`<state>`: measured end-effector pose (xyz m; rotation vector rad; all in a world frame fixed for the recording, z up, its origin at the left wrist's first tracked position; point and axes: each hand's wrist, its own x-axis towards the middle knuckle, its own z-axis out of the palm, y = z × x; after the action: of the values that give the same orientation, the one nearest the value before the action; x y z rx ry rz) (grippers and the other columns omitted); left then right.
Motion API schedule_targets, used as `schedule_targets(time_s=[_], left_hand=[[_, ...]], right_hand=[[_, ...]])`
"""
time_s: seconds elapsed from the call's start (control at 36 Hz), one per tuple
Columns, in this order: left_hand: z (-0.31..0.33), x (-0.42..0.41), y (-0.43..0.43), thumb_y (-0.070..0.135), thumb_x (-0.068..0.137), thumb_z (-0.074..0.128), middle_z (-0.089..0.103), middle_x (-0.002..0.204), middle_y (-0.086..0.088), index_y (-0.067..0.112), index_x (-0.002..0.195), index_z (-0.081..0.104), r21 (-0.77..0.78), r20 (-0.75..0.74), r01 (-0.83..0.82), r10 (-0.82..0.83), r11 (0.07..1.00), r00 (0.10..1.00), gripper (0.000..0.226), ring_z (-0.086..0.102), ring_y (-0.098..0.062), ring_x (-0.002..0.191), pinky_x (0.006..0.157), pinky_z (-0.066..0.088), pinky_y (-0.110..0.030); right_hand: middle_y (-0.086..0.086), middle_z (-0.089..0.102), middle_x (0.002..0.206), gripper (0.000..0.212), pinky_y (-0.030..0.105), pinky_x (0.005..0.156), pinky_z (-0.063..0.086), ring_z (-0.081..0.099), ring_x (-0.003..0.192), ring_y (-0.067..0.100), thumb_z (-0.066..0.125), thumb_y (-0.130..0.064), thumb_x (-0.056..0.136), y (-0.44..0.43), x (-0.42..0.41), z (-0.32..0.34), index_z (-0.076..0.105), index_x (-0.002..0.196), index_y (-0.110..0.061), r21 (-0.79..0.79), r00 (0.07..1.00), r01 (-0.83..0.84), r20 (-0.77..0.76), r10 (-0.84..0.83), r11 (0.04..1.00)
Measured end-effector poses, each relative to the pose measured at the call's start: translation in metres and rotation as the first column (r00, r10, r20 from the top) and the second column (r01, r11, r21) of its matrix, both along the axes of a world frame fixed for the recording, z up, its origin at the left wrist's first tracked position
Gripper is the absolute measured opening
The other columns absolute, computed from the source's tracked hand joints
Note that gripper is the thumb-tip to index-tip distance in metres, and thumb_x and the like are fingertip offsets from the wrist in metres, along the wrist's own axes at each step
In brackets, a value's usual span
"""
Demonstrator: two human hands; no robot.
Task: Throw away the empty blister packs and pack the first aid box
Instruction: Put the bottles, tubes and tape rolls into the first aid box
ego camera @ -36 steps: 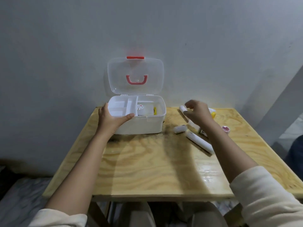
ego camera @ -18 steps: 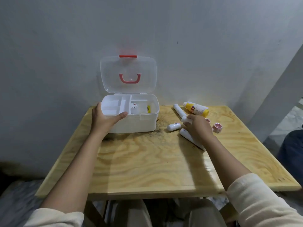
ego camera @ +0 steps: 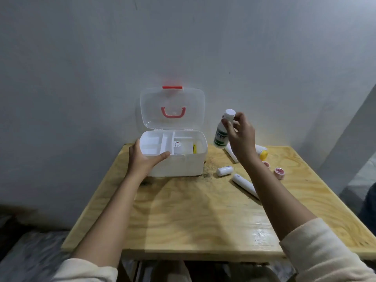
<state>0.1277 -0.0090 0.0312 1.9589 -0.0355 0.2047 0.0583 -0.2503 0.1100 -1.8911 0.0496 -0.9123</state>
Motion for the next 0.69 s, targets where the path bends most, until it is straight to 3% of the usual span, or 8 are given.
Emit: schedule_targets(time_s=[0.08, 0.19, 0.33, 0.42, 0.53, 0.69], left_hand=[[-0.004, 0.007, -0.001, 0.044, 0.058, 0.089, 0.04, 0.142, -0.006, 0.015, 0.141, 0.041, 0.013, 0.013, -0.012, 0.012, 1.0, 1.0, 0.1, 0.039, -0.022, 0.131, 0.096, 0.037, -0.028], [-0.001, 0.005, 0.001, 0.062, 0.04, 0.085, 0.046, 0.138, -0.005, 0.019, 0.138, 0.043, -0.004, 0.005, -0.004, 0.004, 1.0, 1.0, 0.115, 0.046, -0.024, 0.126, 0.098, 0.046, -0.037], [-0.006, 0.007, 0.001, 0.043, 0.057, 0.09, 0.042, 0.139, -0.004, 0.02, 0.138, 0.043, 0.004, 0.043, 0.003, -0.003, 1.0, 0.999, 0.097, 0.043, -0.022, 0.127, 0.099, 0.042, -0.034], [-0.006, 0.006, 0.001, 0.058, 0.044, 0.085, 0.044, 0.136, -0.004, 0.02, 0.135, 0.045, 0.0, 0.046, 0.014, -0.014, 1.0, 0.999, 0.107, 0.045, -0.022, 0.125, 0.099, 0.045, -0.037], [-0.006, 0.007, 0.002, 0.052, 0.05, 0.087, 0.042, 0.138, -0.004, 0.02, 0.137, 0.044, -0.007, 0.053, 0.012, -0.012, 1.0, 0.999, 0.102, 0.043, -0.021, 0.128, 0.101, 0.043, -0.037], [-0.007, 0.009, 0.0, 0.045, 0.059, 0.088, 0.037, 0.142, -0.004, 0.019, 0.14, 0.04, 0.003, 0.059, 0.002, -0.002, 1.0, 0.998, 0.098, 0.039, -0.021, 0.13, 0.095, 0.038, -0.029]], right_hand=[[0.012, 0.064, 0.098, 0.011, 0.023, 0.073, 0.049, 0.061, 0.093, 0.019, 0.057, -0.012, 0.09, 0.024, 0.012, 0.009, 0.047, 0.092, -0.011, 0.038, 0.994, -0.11, 0.03, 0.109, 0.993], [0.005, 0.059, 0.101, 0.013, 0.029, 0.078, 0.048, 0.057, 0.095, 0.018, 0.056, -0.015, 0.09, 0.049, 0.027, 0.003, 0.05, 0.101, -0.01, 0.01, 0.975, -0.197, -0.102, 0.197, 0.98], [0.006, 0.059, 0.106, 0.023, 0.036, 0.084, 0.053, 0.057, 0.096, 0.017, 0.057, -0.021, 0.09, 0.059, 0.034, -0.016, 0.051, 0.107, -0.007, 0.004, 0.938, -0.259, -0.238, 0.253, 0.966], [0.012, 0.063, 0.103, 0.023, 0.041, 0.086, 0.053, 0.062, 0.096, 0.024, 0.061, -0.022, 0.088, 0.06, 0.039, -0.022, 0.053, 0.101, -0.005, -0.019, 0.926, -0.278, -0.273, 0.263, 0.96], [0.008, 0.063, 0.101, 0.031, 0.033, 0.082, 0.051, 0.058, 0.094, 0.016, 0.065, -0.024, 0.084, 0.063, 0.043, -0.03, 0.057, 0.104, -0.002, -0.168, 0.904, -0.321, -0.349, 0.248, 0.932], [0.002, 0.06, 0.094, 0.033, 0.024, 0.077, 0.049, 0.06, 0.09, 0.014, 0.07, -0.021, 0.08, 0.063, 0.042, -0.034, 0.059, 0.105, -0.002, -0.205, 0.904, -0.33, -0.35, 0.246, 0.921]])
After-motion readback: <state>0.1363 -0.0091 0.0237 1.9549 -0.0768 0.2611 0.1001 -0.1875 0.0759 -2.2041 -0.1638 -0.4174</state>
